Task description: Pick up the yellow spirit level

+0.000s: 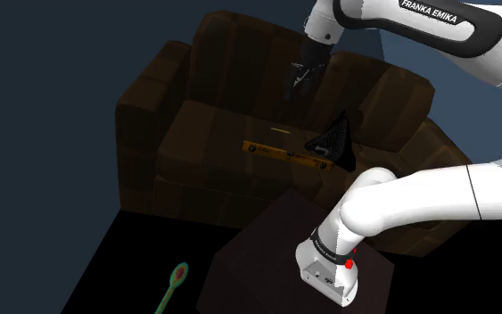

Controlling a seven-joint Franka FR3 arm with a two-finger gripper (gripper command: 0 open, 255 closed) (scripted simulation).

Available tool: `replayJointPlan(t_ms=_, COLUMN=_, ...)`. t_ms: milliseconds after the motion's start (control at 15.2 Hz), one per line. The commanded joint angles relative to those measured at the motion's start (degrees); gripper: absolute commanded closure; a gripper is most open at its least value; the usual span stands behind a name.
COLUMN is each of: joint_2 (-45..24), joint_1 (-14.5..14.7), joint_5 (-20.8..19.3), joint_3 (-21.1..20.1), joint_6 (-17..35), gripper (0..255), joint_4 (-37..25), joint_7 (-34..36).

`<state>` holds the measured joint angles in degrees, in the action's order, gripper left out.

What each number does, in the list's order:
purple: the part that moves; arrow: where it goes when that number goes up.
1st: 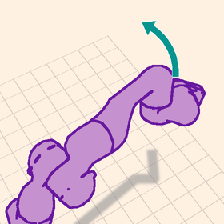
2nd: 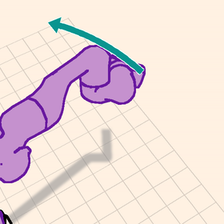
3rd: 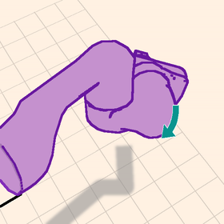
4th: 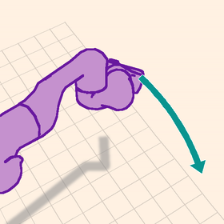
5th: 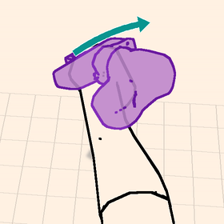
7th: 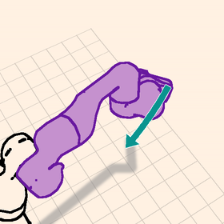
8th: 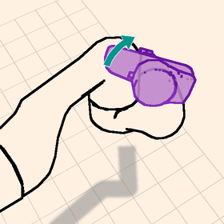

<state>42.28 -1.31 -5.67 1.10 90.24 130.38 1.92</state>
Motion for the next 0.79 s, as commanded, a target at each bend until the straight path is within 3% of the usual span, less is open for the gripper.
replayJointPlan(t_ms=0, joint_2=0.0, joint_1=0.0, joint_5=0.0, joint_3=0.0, joint_6=0.0, gripper=0, joint_4=0.0, joint_7=0.0)
replayJointPlan(t_ms=726, joint_2=3.64, joint_1=-0.75, joint_5=-7.87, joint_3=16.37, joint_6=13.82, gripper=0, joint_4=15.31, joint_7=-22.56)
